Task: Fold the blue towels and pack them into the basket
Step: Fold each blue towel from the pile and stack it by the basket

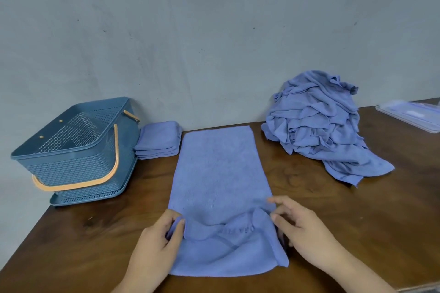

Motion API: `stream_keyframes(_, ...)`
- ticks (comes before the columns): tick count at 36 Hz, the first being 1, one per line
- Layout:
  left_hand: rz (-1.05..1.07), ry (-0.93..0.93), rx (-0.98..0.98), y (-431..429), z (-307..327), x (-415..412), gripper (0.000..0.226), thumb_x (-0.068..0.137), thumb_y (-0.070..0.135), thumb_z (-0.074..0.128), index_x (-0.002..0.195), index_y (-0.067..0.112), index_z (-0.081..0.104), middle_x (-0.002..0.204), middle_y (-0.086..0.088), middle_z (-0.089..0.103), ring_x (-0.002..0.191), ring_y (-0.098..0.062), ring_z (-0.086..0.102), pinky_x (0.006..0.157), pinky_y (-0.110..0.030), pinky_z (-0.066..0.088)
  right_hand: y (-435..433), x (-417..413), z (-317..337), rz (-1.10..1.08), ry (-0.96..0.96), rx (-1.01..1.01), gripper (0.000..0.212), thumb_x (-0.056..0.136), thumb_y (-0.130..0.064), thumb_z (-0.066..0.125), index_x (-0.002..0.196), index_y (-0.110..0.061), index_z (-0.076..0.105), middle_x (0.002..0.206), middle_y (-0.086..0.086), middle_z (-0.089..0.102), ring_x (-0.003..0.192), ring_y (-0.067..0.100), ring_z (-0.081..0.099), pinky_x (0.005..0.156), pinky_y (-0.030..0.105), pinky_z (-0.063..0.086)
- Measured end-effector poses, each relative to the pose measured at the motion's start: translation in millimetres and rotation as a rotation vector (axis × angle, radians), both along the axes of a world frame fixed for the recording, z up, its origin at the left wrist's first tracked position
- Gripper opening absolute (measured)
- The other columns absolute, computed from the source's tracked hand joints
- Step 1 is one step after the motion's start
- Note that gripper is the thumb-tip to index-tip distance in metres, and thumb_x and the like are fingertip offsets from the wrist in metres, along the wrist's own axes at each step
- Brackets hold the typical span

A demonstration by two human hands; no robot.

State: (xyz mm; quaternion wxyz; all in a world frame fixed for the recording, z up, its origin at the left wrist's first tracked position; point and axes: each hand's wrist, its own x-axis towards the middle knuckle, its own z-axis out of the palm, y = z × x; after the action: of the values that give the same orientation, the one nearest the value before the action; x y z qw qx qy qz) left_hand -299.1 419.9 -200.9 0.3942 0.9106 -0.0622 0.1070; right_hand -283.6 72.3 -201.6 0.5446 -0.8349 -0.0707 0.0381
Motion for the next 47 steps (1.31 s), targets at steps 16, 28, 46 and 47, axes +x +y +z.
stream_keyframes(16, 0.071, 0.062, 0.25, 4.2, -12.8, 7.0, 0.006, 0.098, 0.042, 0.058, 0.099, 0.039, 0.053, 0.068, 0.01, 0.06, 0.059, -0.015, 0.06, 0.053, -0.037, 0.047, -0.7, -11.4, -28.8, -0.342, -0.27, -0.731, 0.027, 0.086, -0.074, 0.064, 0.086, -0.048, 0.059, 0.091, -0.027, 0.05, 0.088, 0.004, 0.045, 0.075, 0.032, 0.046)
stream_keyframes(28, 0.063, 0.041, 0.273, 4.4, -15.1, 4.1, 0.008, 0.099, 0.037, 0.062, 0.096, 0.038, 0.054, 0.067, 0.01, 0.059, 0.056, -0.015, 0.059, 0.053, -0.039, 0.049, 13.5, 0.2, 16.2, -0.268, 0.266, 0.048, 0.022, 0.103, -0.031, 0.063, 0.091, -0.014, 0.058, 0.076, 0.001, 0.062, 0.067, 0.016, 0.059, 0.067, 0.042, 0.06)
stream_keyframes(46, 0.036, 0.048, 0.262, 6.4, -17.2, 4.1, 0.005, 0.099, 0.041, 0.055, 0.101, 0.039, 0.05, 0.066, 0.008, 0.061, 0.06, -0.014, 0.06, 0.054, -0.033, 0.046, 5.9, -36.1, 35.3, -0.046, 0.49, 0.45, 0.047, 0.089, 0.012, 0.073, 0.118, -0.025, 0.075, 0.122, 0.019, 0.07, 0.107, 0.037, 0.075, 0.088, 0.05, 0.063)
stream_keyframes(47, 0.033, 0.048, 0.265, 6.7, -17.5, 4.3, 0.005, 0.099, 0.041, 0.055, 0.101, 0.039, 0.051, 0.065, 0.008, 0.06, 0.06, -0.014, 0.06, 0.054, -0.034, 0.046, 6.2, -37.4, 35.6, -0.042, 0.503, 0.456, 0.047, 0.09, 0.01, 0.073, 0.119, -0.026, 0.074, 0.122, 0.02, 0.07, 0.108, 0.038, 0.074, 0.089, 0.05, 0.063)
